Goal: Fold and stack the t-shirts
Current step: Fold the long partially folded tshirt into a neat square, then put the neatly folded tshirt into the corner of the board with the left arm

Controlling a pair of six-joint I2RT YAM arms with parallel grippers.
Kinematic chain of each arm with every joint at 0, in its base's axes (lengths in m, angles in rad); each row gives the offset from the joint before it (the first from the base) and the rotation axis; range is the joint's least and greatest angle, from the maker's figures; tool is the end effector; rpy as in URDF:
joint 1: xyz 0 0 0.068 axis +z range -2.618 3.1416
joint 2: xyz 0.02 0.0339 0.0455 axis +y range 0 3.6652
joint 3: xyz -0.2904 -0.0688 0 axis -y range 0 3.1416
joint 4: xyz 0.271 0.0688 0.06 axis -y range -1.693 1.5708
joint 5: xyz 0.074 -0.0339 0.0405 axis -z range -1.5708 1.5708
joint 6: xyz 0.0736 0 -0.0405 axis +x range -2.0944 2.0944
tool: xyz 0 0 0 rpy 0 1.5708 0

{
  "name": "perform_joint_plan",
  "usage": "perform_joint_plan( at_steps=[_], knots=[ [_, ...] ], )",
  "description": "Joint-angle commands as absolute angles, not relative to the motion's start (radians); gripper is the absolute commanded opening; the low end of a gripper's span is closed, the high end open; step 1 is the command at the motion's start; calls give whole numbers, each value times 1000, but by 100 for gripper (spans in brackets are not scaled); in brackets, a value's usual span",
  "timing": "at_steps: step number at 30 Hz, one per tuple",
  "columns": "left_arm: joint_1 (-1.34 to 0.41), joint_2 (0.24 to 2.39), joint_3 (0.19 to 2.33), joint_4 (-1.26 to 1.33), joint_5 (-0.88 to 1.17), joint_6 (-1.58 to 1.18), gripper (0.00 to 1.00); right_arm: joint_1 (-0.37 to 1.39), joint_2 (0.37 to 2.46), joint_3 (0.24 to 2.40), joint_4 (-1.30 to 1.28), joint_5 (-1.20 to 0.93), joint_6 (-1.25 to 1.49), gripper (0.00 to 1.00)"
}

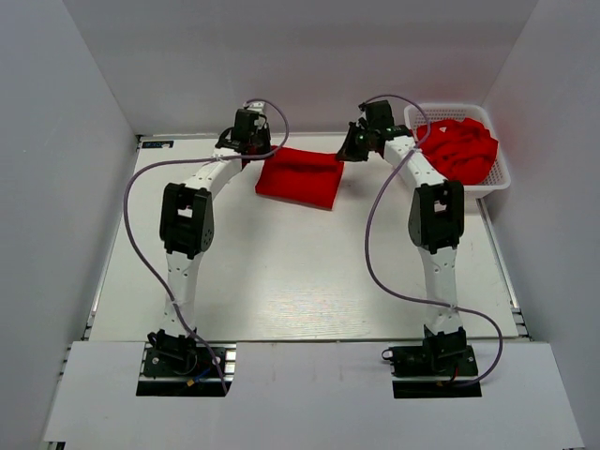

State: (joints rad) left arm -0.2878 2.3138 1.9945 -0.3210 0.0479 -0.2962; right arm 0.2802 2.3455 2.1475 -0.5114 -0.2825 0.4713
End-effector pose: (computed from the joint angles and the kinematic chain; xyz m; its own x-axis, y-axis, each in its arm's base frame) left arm 0.5848 -0.1768 0.2111 -0.6414 -0.1142 -0.7586 0.1392 0.9551 -0.2614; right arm 0.5809 0.1885 0.2323 -0.7706 0.2320 -0.5936 -0.1335 0.8520 0.5063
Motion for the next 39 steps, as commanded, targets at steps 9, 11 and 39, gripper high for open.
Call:
perform_joint_plan(
  at_steps=[9,11,39],
  knots=[
    [-268,2402,2112,-169,60,-276,71,212,2453,2272,-271,-345,503,61],
    [-268,2393,2127,-179,51,-276,99,203,2436,2272,-272,-341,470,90],
    [-268,2472,2153,-454,127,-130,99,253,1949,1717,-424,-206,253,90]
  ],
)
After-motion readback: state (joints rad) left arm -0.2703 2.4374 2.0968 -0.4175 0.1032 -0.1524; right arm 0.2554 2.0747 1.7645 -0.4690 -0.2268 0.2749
